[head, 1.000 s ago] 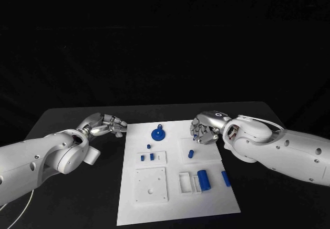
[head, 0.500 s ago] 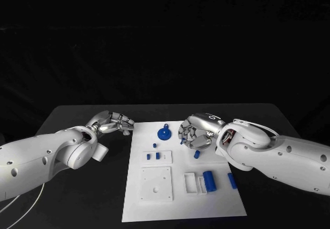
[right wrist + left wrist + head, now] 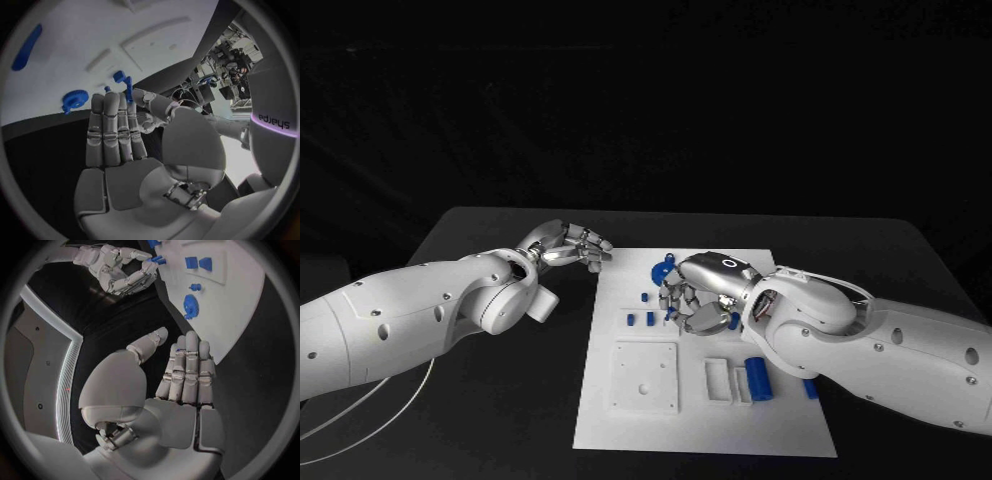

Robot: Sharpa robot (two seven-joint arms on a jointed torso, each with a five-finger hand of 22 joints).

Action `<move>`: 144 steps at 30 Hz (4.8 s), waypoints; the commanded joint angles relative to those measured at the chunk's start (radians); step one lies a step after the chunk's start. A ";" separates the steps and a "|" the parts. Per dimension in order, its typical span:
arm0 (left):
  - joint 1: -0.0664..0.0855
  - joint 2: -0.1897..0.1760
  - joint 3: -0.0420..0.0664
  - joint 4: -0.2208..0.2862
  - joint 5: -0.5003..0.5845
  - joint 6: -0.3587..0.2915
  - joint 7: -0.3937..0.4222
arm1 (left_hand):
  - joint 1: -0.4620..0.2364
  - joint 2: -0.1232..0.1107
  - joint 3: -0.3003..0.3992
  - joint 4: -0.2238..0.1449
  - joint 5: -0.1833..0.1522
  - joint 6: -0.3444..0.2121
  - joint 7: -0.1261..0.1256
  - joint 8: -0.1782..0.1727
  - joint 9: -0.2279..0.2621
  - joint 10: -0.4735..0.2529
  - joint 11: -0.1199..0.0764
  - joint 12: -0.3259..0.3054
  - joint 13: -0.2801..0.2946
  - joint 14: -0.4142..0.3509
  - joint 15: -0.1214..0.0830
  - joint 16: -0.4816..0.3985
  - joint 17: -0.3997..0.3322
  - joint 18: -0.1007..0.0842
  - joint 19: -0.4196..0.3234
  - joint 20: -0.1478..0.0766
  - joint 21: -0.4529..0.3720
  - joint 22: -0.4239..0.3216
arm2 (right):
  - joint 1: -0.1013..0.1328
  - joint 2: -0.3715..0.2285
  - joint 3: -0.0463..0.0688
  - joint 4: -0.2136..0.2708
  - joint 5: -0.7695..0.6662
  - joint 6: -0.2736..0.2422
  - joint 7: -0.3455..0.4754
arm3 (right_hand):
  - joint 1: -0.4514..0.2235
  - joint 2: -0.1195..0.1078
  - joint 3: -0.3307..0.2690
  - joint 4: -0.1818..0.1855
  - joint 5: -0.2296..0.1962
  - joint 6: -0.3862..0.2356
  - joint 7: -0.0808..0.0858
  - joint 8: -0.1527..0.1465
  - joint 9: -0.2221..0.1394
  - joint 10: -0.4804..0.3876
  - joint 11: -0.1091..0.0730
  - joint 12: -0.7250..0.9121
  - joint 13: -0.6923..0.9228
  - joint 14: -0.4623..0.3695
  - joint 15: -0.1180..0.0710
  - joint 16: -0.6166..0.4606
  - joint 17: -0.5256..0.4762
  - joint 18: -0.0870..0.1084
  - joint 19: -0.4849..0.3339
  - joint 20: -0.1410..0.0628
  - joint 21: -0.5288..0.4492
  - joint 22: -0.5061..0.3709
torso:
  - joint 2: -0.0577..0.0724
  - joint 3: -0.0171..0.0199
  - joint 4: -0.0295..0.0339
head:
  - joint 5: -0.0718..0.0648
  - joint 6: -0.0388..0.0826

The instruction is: Assemble the parts on the task board

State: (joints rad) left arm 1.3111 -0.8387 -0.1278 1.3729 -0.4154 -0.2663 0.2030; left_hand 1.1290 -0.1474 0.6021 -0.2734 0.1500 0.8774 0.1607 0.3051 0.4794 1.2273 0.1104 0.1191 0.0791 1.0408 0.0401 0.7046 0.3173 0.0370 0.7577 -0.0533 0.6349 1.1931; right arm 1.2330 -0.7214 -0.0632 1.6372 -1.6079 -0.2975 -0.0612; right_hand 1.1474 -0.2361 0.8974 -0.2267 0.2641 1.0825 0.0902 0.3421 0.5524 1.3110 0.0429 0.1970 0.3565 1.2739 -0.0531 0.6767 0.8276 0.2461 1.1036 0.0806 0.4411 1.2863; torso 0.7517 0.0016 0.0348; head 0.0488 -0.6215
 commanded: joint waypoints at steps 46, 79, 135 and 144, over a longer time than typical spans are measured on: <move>0.001 0.021 0.001 -0.007 -0.002 0.000 0.010 | -0.012 0.001 -0.007 0.003 0.005 -0.010 0.003 -0.003 -0.002 -0.004 0.002 -0.006 0.001 0.006 0.004 -0.015 0.013 -0.002 0.004 -0.002 -0.009 0.005 | -0.043 0.015 -0.063 0.053 -0.166 0.090 -0.034 | -0.006 0.016 -0.014 -0.012 0.005 0.000 0.000 0.003 0.008 0.007 -0.001 -0.009 0.011 0.007 -0.007 -0.008 0.007 0.016 0.005 0.000 0.000 0.003 | 0.000 0.0004 -0.0006 | 0.056 -0.040; 0.001 0.019 0.001 -0.010 -0.002 0.000 0.007 | -0.012 0.001 -0.008 0.003 0.005 -0.012 0.003 -0.003 -0.002 -0.005 0.003 -0.008 0.001 0.006 0.004 -0.019 0.018 -0.002 0.003 -0.002 -0.011 0.006 | -0.044 0.019 -0.063 0.053 -0.165 0.120 -0.027 | -0.009 0.018 -0.017 -0.017 0.012 0.001 0.000 0.002 0.012 0.009 -0.002 -0.012 0.017 0.008 -0.007 -0.010 0.010 0.016 0.007 -0.001 0.000 0.004 | 0.000 0.0002 -0.0007 | 0.056 -0.040; 0.001 0.023 0.001 -0.024 -0.002 0.006 0.001 | -0.013 -0.002 -0.009 0.003 0.003 -0.016 0.005 -0.004 -0.002 -0.007 0.004 -0.011 0.001 0.005 0.005 -0.027 0.027 -0.003 0.002 -0.001 -0.014 0.009 | 0.074 -0.205 0.059 0.076 0.338 0.201 -0.005 | -0.095 0.002 -0.338 -0.040 0.093 -0.204 0.093 -0.105 -0.052 -0.190 0.076 -0.128 -0.082 -0.044 0.060 -0.062 0.001 0.016 -0.058 0.026 -0.037 0.033 | -0.001 0.0013 -0.0011 | 0.015 -0.007; 0.001 0.028 0.000 -0.030 -0.002 0.007 0.002 | -0.013 -0.002 -0.009 0.003 0.003 -0.016 0.005 -0.004 -0.002 -0.007 0.004 -0.011 0.001 0.005 0.005 -0.027 0.028 -0.003 0.002 -0.001 -0.014 0.010 | 0.074 -0.236 0.045 0.090 0.148 0.274 -0.059 | -0.097 -0.005 -0.359 -0.049 0.081 -0.199 0.089 -0.098 -0.055 -0.207 0.080 -0.132 -0.097 -0.043 0.063 -0.055 0.008 0.016 -0.053 0.023 -0.037 0.033 | -0.002 0.0011 -0.0040 | 0.001 -0.003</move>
State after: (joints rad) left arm 1.3112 -0.8136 -0.1280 1.3420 -0.4152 -0.2695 0.1981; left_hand 1.1250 -0.1514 0.5994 -0.2707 0.1500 0.8677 0.1654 0.3051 0.4788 1.2236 0.1140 0.1114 0.0791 1.0408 0.0402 0.6814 0.3435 0.0360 0.7577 -0.0534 0.6270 1.2020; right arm 1.3079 -0.9550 -0.0172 1.7245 -1.3635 -0.0851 -0.0872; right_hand 1.0503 -0.2418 0.5428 -0.2754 0.3484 0.8820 0.1830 0.2408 0.4989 1.1111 0.1248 0.0654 0.2597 1.2275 0.0070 0.6158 0.8354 0.2456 1.0434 0.1050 0.3986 1.3078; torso 0.7507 0.0029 0.0314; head 0.0546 -0.6262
